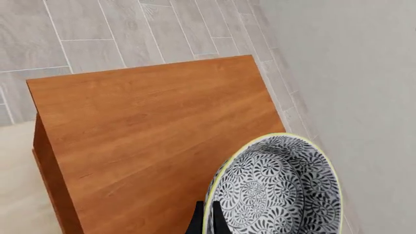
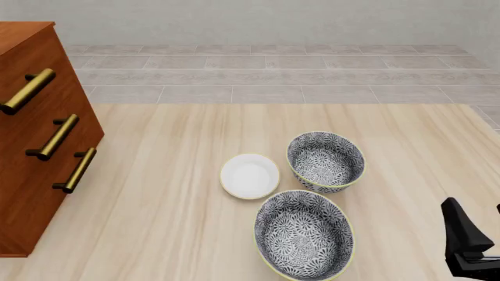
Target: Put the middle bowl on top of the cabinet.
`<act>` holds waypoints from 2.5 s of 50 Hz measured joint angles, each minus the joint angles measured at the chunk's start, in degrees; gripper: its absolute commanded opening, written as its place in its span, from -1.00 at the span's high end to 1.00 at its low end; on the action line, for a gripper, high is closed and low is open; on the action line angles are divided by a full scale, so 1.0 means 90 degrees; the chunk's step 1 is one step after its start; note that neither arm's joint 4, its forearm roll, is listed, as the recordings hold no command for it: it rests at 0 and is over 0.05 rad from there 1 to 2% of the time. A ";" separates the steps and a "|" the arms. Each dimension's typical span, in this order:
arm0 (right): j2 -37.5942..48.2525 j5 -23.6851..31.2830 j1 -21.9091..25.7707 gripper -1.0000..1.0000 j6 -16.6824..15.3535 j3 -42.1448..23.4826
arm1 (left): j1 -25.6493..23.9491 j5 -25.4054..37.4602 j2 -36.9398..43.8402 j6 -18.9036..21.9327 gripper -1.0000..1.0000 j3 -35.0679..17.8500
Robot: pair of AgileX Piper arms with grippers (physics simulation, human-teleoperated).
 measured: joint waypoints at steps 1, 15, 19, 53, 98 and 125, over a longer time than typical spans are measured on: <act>0.0000 0.0000 0.0000 -1.00 0.0000 0.0000 | 0.0008 -0.0007 0.0006 0.0011 1.00 -0.0001; 0.0000 0.0007 -0.0009 -1.00 0.0004 0.0000 | 0.0140 -0.0056 0.0096 0.0171 1.00 -0.0065; 0.0000 0.0011 -0.0012 -1.00 0.0006 0.0001 | 0.0164 -0.0065 0.0110 0.0204 1.00 -0.0074; 0.0002 0.0017 -0.0026 -1.00 0.0008 0.0000 | 0.0208 -0.0178 0.0138 0.0317 -1.00 -0.0051; 0.0002 0.0037 0.0009 -1.00 0.0007 0.0001 | 0.0167 -0.0071 -0.0254 0.0286 -1.00 -0.0163; 0.0001 0.0013 -0.0011 -1.00 0.0015 0.0000 | -0.0154 0.0035 -0.0916 0.0252 -1.00 -0.0130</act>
